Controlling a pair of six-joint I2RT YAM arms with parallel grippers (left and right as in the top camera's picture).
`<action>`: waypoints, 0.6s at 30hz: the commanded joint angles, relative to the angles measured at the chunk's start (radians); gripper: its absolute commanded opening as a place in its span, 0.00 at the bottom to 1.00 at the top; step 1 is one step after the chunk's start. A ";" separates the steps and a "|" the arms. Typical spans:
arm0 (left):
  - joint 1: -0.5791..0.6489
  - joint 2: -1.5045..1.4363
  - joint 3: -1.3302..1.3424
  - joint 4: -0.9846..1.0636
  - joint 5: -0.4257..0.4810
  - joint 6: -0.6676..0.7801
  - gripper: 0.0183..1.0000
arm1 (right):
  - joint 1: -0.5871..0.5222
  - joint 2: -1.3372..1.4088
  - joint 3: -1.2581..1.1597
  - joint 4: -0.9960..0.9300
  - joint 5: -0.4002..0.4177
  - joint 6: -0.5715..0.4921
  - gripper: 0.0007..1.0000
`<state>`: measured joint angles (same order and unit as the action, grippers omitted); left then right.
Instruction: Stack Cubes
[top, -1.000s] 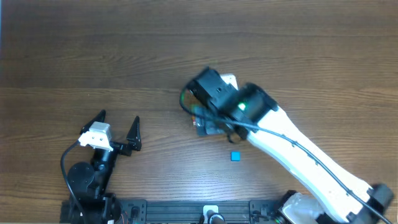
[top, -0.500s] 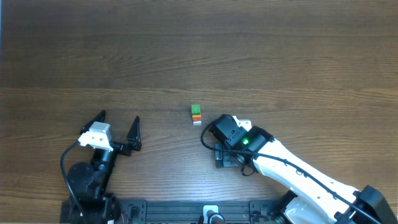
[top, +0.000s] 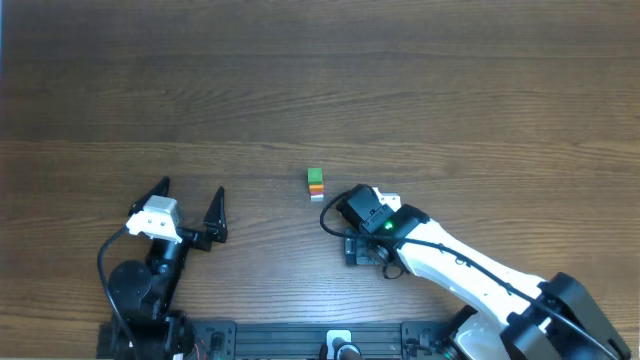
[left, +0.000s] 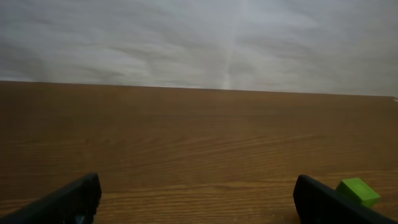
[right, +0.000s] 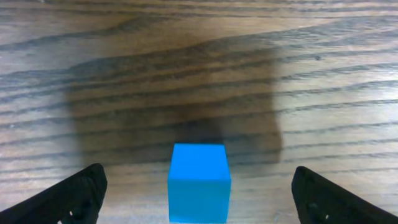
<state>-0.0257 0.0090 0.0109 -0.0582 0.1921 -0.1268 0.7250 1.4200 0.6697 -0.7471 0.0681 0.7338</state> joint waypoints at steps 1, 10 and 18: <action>0.004 -0.006 -0.005 -0.001 0.009 0.015 1.00 | -0.006 0.039 -0.005 0.022 -0.003 0.005 0.88; 0.004 -0.006 -0.005 -0.001 0.009 0.015 1.00 | -0.006 0.039 -0.005 0.025 0.001 0.005 0.58; 0.004 -0.006 -0.005 -0.001 0.009 0.015 1.00 | -0.006 0.039 -0.005 0.025 0.001 0.005 0.45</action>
<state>-0.0257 0.0090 0.0109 -0.0582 0.1921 -0.1268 0.7250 1.4525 0.6693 -0.7269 0.0620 0.7338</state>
